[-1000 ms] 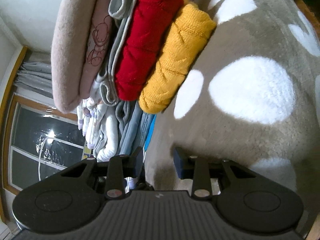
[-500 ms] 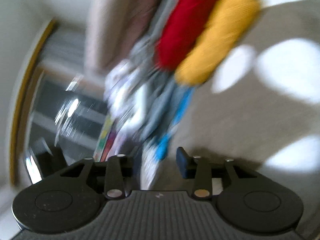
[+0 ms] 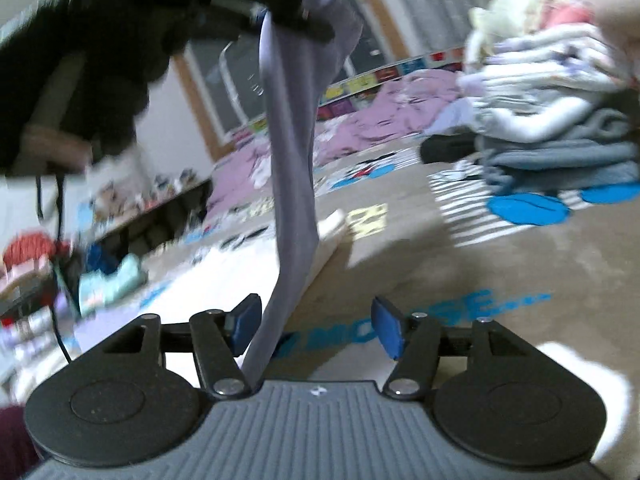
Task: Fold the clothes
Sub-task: 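Carry the lavender sleeve across the white body with the left gripper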
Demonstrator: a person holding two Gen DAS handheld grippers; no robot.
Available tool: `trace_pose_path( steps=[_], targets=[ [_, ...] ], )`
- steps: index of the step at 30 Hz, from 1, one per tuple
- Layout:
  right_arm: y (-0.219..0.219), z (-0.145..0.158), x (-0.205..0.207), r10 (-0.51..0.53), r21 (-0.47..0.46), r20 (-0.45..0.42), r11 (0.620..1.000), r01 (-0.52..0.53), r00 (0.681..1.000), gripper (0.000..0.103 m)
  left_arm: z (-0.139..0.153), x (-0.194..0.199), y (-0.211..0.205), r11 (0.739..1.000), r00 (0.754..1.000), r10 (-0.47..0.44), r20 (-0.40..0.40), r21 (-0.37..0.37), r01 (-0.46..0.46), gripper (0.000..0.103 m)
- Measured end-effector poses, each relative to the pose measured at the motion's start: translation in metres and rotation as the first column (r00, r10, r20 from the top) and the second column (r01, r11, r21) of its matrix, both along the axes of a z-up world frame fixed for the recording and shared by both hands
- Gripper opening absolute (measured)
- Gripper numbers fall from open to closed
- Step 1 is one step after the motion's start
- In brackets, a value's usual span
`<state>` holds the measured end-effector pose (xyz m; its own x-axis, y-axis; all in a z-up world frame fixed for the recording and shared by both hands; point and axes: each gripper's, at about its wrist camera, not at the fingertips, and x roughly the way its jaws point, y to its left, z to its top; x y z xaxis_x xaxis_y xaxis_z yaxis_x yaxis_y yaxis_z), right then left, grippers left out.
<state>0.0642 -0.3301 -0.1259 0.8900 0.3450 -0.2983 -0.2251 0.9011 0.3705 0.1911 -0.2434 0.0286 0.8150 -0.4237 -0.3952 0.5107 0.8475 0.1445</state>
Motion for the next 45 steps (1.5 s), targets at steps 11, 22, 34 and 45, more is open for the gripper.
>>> trace_pose_path(
  steps=[11,22,34,45],
  targets=[
    [0.082,-0.009,-0.004,0.079,-0.382,-0.047,0.920,-0.091,0.996,0.055,0.008,-0.011,0.100,0.983,0.990,0.134,-0.045,-0.123,-0.138,0.006],
    [0.096,-0.017,-0.013,0.099,-0.470,-0.069,0.874,-0.120,0.993,0.051,-0.014,-0.013,0.203,0.933,0.950,0.288,-0.123,-0.189,-0.308,0.006],
    [0.104,-0.019,-0.022,0.111,-0.526,-0.061,0.841,-0.127,0.992,0.051,-0.072,-0.015,0.275,0.871,0.888,0.392,-0.240,-0.213,-0.442,0.006],
    [0.108,-0.019,-0.028,0.127,-0.574,-0.051,0.808,-0.133,0.991,0.052,-0.134,-0.004,0.320,0.823,0.822,0.449,-0.349,-0.197,-0.533,0.006]
  ],
)
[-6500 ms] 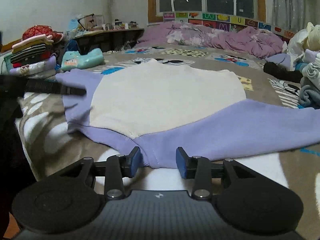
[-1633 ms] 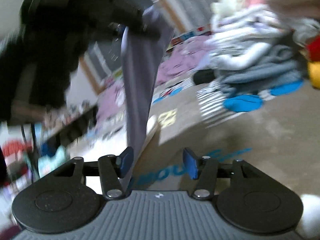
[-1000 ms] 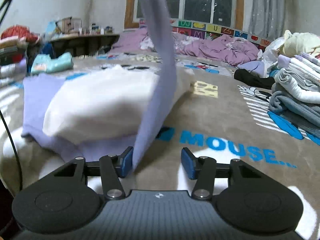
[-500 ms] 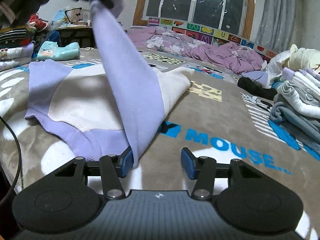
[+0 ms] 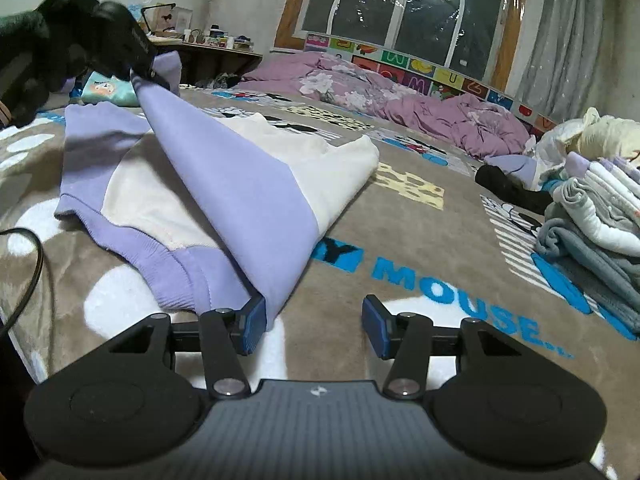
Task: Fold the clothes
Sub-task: 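Carry the lavender sleeve across the white body with the left gripper, then open the left gripper to lay the sleeve on the body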
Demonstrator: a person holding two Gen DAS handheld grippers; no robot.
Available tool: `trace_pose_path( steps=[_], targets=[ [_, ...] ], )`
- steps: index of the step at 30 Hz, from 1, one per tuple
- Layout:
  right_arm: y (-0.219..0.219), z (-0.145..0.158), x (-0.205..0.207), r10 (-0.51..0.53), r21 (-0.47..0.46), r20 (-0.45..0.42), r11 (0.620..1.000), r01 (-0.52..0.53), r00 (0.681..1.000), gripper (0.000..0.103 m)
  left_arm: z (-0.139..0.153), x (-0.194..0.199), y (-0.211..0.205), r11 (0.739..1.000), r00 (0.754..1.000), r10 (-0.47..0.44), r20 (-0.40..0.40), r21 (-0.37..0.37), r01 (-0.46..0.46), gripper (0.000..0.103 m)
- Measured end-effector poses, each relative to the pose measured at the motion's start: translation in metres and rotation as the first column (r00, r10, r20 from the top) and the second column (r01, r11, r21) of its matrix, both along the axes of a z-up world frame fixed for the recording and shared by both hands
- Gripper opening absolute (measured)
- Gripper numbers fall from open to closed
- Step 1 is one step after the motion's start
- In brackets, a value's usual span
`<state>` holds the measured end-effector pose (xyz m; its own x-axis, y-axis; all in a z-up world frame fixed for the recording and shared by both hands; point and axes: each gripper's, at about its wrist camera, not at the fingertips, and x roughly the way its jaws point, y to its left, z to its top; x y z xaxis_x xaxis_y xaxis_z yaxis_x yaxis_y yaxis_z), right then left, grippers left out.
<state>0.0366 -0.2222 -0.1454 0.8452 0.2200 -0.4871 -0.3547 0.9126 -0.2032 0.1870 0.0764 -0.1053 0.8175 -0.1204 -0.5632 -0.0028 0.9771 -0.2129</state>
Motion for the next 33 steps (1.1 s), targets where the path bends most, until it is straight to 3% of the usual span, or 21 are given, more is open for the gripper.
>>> trace_pose_path(
  steps=[8,14,20,21,25,29,31,33],
  targets=[
    [-0.007,0.008,-0.013,0.035,-0.007,-0.003,0.999,-0.035,0.999,0.052,-0.024,-0.003,0.016,0.998,1.000,0.009,-0.015,-0.061,-0.010,0.006],
    [-0.011,0.026,-0.025,0.064,0.075,0.098,0.995,-0.071,0.993,0.051,-0.041,-0.010,0.031,0.987,1.000,0.011,-0.028,-0.159,-0.016,0.007],
    [0.018,0.026,-0.008,0.157,0.079,0.130,0.983,-0.168,0.979,0.051,-0.045,-0.011,0.029,0.985,0.999,-0.011,-0.035,-0.174,0.004,0.008],
    [0.023,0.025,-0.003,0.165,0.072,0.127,0.982,-0.175,0.978,0.051,-0.044,-0.012,0.031,0.984,0.999,-0.012,-0.035,-0.178,0.005,0.010],
    [0.035,0.018,0.019,0.171,0.081,0.084,0.981,-0.178,0.982,0.053,-0.038,-0.019,0.041,0.983,0.999,0.037,-0.015,-0.180,-0.039,0.031],
    [0.037,0.008,0.037,0.165,0.093,-0.034,0.983,-0.161,0.986,0.054,-0.018,-0.028,0.061,0.976,0.990,0.142,0.027,-0.169,-0.135,0.033],
    [0.035,0.011,0.038,0.173,0.106,-0.059,0.980,-0.166,0.983,0.054,-0.003,-0.027,0.063,0.976,0.989,0.138,0.047,-0.174,-0.128,0.033],
    [0.032,0.011,0.038,0.180,0.119,-0.071,0.978,-0.171,0.981,0.054,0.012,-0.016,0.050,0.982,0.995,0.079,0.060,-0.174,-0.067,0.035]
  ],
)
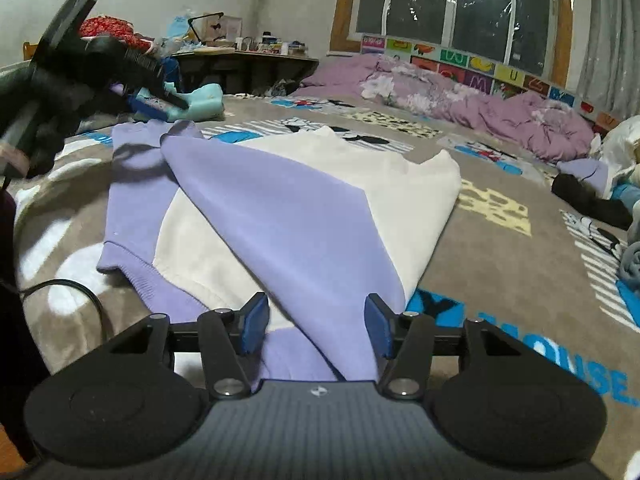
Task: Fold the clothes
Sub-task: 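Open the left gripper to lay the sleeve on the body, then grasp the white side edge of the body with the left gripper and lift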
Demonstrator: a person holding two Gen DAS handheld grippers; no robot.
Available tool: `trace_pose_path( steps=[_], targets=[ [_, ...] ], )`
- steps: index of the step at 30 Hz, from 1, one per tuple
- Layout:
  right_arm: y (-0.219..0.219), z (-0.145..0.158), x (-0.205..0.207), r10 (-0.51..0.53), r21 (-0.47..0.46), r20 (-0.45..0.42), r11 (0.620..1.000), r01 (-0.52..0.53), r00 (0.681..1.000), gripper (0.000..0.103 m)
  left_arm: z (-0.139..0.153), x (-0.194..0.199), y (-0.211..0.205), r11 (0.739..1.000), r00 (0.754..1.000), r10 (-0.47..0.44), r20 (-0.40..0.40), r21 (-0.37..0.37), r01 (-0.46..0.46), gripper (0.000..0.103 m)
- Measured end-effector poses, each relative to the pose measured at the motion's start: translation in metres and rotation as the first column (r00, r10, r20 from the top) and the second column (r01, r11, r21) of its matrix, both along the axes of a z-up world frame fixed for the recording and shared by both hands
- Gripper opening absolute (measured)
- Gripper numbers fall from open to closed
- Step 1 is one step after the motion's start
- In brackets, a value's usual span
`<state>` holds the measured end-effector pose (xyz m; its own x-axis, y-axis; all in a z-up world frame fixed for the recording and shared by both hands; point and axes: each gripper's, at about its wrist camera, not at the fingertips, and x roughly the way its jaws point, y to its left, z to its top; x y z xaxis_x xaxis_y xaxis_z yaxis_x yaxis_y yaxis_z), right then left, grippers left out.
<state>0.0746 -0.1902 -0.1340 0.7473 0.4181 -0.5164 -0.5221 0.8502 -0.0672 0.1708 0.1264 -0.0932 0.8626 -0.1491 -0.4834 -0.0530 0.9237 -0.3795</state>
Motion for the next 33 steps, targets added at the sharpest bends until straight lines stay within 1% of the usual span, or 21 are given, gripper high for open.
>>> trace_pose_path(
  steps=[1,2,5,8,11,15,17,20,22,23,24,26,29,31,33],
  targets=[
    [-0.001,0.000,0.000,0.001,0.011,-0.005,1.000,-0.001,1.000,0.054,0.006,0.009,-0.013,0.999,0.999,-0.042,0.003,0.020,0.042,0.039],
    [-0.002,0.001,-0.001,0.004,0.023,-0.006,1.000,-0.004,1.000,0.054,0.011,0.019,-0.027,0.996,0.996,-0.084,0.000,0.043,0.084,0.040],
    [-0.004,0.004,-0.001,0.015,0.072,0.027,0.997,-0.017,1.000,0.053,0.020,0.057,-0.073,0.978,0.981,-0.192,-0.031,0.082,0.194,0.040],
    [-0.007,0.006,-0.001,0.012,0.115,0.062,0.993,-0.019,0.998,0.053,0.020,0.103,-0.116,0.958,0.960,-0.270,-0.078,0.082,0.276,0.040],
    [-0.009,0.003,0.004,0.003,0.137,0.043,0.991,-0.009,0.999,0.054,0.011,0.150,-0.150,0.939,0.933,-0.334,-0.134,0.041,0.342,0.040],
    [-0.011,0.001,0.012,0.010,0.152,-0.007,0.988,-0.009,1.000,0.055,-0.009,0.197,-0.182,0.933,0.913,-0.353,-0.205,0.000,0.361,0.040],
    [-0.010,-0.002,0.014,0.016,0.148,-0.030,0.989,-0.011,0.999,0.055,-0.019,0.214,-0.189,0.934,0.907,-0.350,-0.237,-0.017,0.356,0.040],
    [-0.010,-0.003,0.015,0.020,0.157,-0.043,0.987,-0.013,0.999,0.056,-0.030,0.231,-0.197,0.937,0.901,-0.344,-0.263,-0.042,0.346,0.040],
    [-0.011,-0.004,0.014,0.021,0.169,-0.048,0.986,-0.013,0.999,0.056,-0.036,0.237,-0.200,0.938,0.899,-0.344,-0.272,-0.065,0.340,0.038],
    [-0.011,-0.005,0.014,0.022,0.174,-0.051,0.985,-0.013,0.998,0.056,-0.038,0.238,-0.200,0.938,0.898,-0.345,-0.272,-0.073,0.338,0.031],
    [-0.012,-0.005,0.015,0.023,0.178,-0.053,0.984,-0.013,0.998,0.056,-0.039,0.237,-0.201,0.940,0.901,-0.340,-0.268,-0.074,0.333,0.021],
    [-0.013,-0.005,0.016,0.024,0.185,-0.057,0.983,-0.013,0.998,0.056,-0.040,0.235,-0.201,0.944,0.908,-0.329,-0.260,-0.075,0.321,0.010],
    [-0.014,-0.004,0.016,0.028,0.191,-0.063,0.981,-0.015,0.998,0.056,-0.039,0.232,-0.196,0.954,0.922,-0.300,-0.246,-0.070,0.292,0.010],
    [-0.015,-0.004,0.016,0.033,0.196,-0.069,0.981,-0.018,0.997,0.056,-0.044,0.235,-0.196,0.958,0.923,-0.288,-0.256,-0.059,0.282,0.010],
    [-0.015,-0.004,0.016,0.038,0.197,-0.073,0.980,-0.023,0.997,0.057,-0.047,0.237,-0.204,0.953,0.917,-0.290,-0.273,0.005,0.303,0.019]
  ],
)
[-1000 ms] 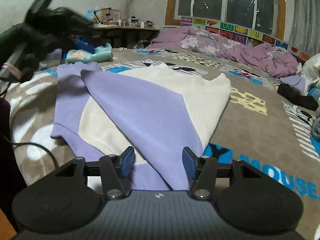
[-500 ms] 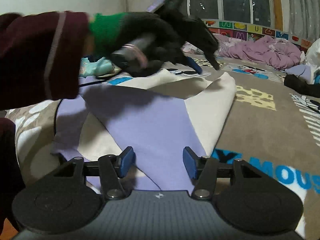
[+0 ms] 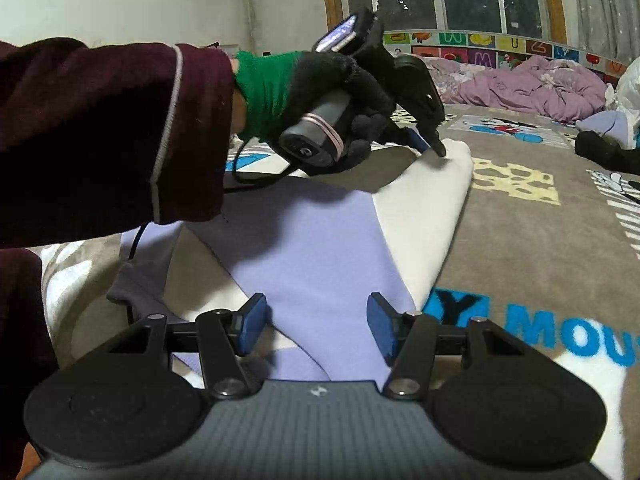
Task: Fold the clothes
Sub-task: 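Grasp the white side edge of the body with the left gripper and lift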
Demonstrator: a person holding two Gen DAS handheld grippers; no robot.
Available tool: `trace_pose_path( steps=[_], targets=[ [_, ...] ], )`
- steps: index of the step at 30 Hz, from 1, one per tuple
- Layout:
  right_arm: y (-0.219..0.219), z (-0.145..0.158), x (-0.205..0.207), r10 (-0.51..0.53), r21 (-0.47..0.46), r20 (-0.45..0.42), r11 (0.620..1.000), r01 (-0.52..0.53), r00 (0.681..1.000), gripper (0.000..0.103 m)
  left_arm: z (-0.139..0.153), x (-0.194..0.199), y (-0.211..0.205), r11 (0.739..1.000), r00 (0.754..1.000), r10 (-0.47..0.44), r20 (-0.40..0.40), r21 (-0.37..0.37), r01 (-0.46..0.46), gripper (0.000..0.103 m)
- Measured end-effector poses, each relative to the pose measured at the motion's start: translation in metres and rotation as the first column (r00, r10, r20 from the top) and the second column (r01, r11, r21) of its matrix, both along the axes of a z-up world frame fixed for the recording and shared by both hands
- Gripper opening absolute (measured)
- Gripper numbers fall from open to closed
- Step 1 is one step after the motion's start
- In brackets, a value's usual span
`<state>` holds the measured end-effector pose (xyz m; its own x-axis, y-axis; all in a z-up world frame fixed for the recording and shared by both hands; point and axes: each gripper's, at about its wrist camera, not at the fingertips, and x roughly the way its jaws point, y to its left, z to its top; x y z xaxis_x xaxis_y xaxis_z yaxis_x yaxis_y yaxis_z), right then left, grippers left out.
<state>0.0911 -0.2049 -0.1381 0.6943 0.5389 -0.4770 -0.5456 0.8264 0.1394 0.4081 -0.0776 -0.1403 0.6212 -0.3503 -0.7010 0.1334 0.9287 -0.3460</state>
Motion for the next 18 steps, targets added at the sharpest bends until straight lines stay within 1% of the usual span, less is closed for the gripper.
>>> trace_pose_path(
  steps=[1,4,6,9,11,13,15,16,17,18],
  targets=[
    [0.001,0.001,0.000,0.002,-0.001,-0.001,1.000,-0.002,1.000,0.057,0.000,0.001,-0.004,0.999,1.000,-0.009,0.004,0.036,0.009,0.025],
    [0.001,0.001,0.000,0.003,-0.004,-0.002,1.000,-0.003,1.000,0.057,0.004,-0.002,-0.013,0.992,0.999,-0.027,0.030,0.122,0.023,0.027],
    [0.001,0.000,-0.001,0.003,-0.005,-0.001,1.000,-0.003,1.000,0.057,0.008,-0.006,-0.015,0.987,0.999,-0.018,0.046,0.158,0.010,0.029],
    [0.001,0.000,0.000,0.002,-0.006,0.000,1.000,-0.002,1.000,0.057,0.026,-0.018,-0.021,0.974,0.990,-0.028,0.141,0.226,-0.005,0.028],
    [0.001,-0.001,0.001,0.001,-0.006,0.001,1.000,-0.001,1.000,0.057,0.038,-0.019,-0.026,0.975,0.982,-0.046,0.182,0.224,0.004,0.028],
    [0.001,-0.001,0.001,0.001,-0.005,0.001,1.000,-0.001,1.000,0.057,0.045,-0.015,-0.033,0.978,0.977,-0.084,0.198,0.205,0.043,0.028],
    [0.001,-0.001,0.002,0.001,-0.001,0.000,1.000,-0.001,1.000,0.057,0.043,-0.009,-0.041,0.977,0.974,-0.126,0.190,0.194,0.088,0.028],
    [0.001,-0.002,0.002,0.001,0.000,-0.001,1.000,-0.001,1.000,0.057,0.037,-0.004,-0.043,0.975,0.977,-0.136,0.164,0.199,0.102,0.028],
    [0.001,-0.002,0.002,0.002,0.000,-0.001,1.000,-0.002,1.000,0.057,0.027,0.003,-0.045,0.966,0.984,-0.125,0.123,0.242,0.093,0.026],
    [0.001,-0.001,0.002,0.002,0.000,-0.001,1.000,-0.002,1.000,0.057,0.014,0.010,-0.046,0.952,0.991,-0.104,0.079,0.298,0.076,0.026]
  ],
)
